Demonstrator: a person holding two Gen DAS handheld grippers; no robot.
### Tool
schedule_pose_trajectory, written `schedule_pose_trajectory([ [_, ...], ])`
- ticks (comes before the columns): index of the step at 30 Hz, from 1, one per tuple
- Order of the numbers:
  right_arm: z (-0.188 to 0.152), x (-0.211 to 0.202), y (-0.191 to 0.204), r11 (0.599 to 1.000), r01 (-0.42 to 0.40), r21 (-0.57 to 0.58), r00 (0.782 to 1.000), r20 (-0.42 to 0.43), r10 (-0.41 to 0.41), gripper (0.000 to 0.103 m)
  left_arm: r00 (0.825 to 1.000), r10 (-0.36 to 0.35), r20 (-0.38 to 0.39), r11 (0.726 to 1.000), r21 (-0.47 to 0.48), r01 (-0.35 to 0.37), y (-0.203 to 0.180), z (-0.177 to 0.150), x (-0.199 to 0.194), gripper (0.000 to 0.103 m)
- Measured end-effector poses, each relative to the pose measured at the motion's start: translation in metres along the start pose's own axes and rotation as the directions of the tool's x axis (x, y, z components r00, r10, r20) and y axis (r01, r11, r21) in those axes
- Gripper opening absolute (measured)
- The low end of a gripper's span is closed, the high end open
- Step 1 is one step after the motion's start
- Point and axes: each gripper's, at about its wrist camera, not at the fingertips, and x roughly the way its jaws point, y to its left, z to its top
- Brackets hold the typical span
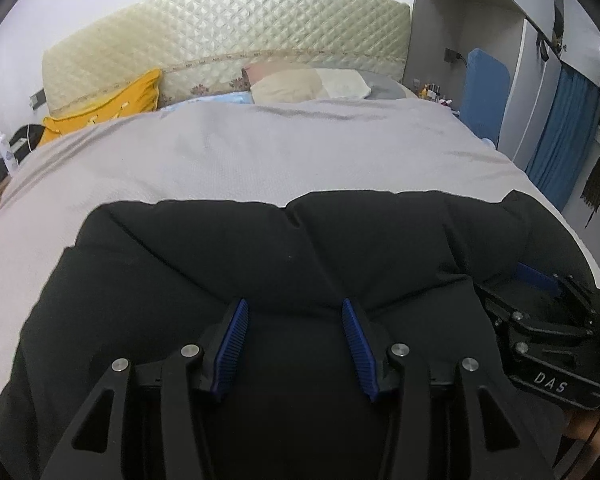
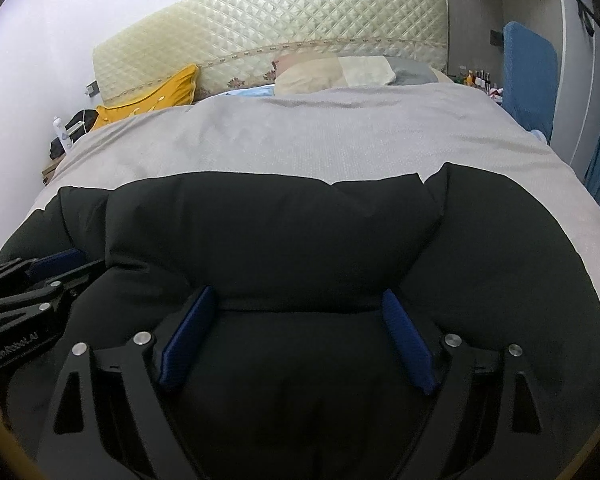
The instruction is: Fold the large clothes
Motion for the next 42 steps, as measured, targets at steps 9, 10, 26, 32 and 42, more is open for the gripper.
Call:
schedule_pose_trajectory([
  [9,-0.001,-0.04,-0.007,1.0,0.013,-0.019,0.997,0.073,-0.012,0.086,0.994,0.067,0.084,0.997,-0.047,-0.064,0.021,-0.003,-0.045,0.066],
  [10,-0.001,-0.046,-0.011,1.0,0.019,-0.02,0.997,0.077,-0.018,0.086,0.992,0.087,0.086,0.995,-0.045,-0.083,0.025,-0.005,-0.05,0.067],
  [26,-0.031,-0.052,-0.065,0.999,0.044,-0.008,0.998,0.052,-0.044,0.103,0.987,0.153,0.054,0.988,-0.038,-0.151,0.059,-0.03,-0.037,0.07],
  [32,-0.036,-0.05,-0.061,0.997,0.073,-0.005,0.995,0.062,-0.073,0.102,0.987,0.154,0.048,0.987,-0.058,-0.151,0.058,-0.032,-0.038,0.07],
  [42,-0.006,-0.103,-0.049,0.998,0.059,0.028,0.991,0.117,-0.062,0.103,0.986,0.142,0.091,0.989,-0.052,-0.137,0.031,-0.012,-0.104,0.07],
])
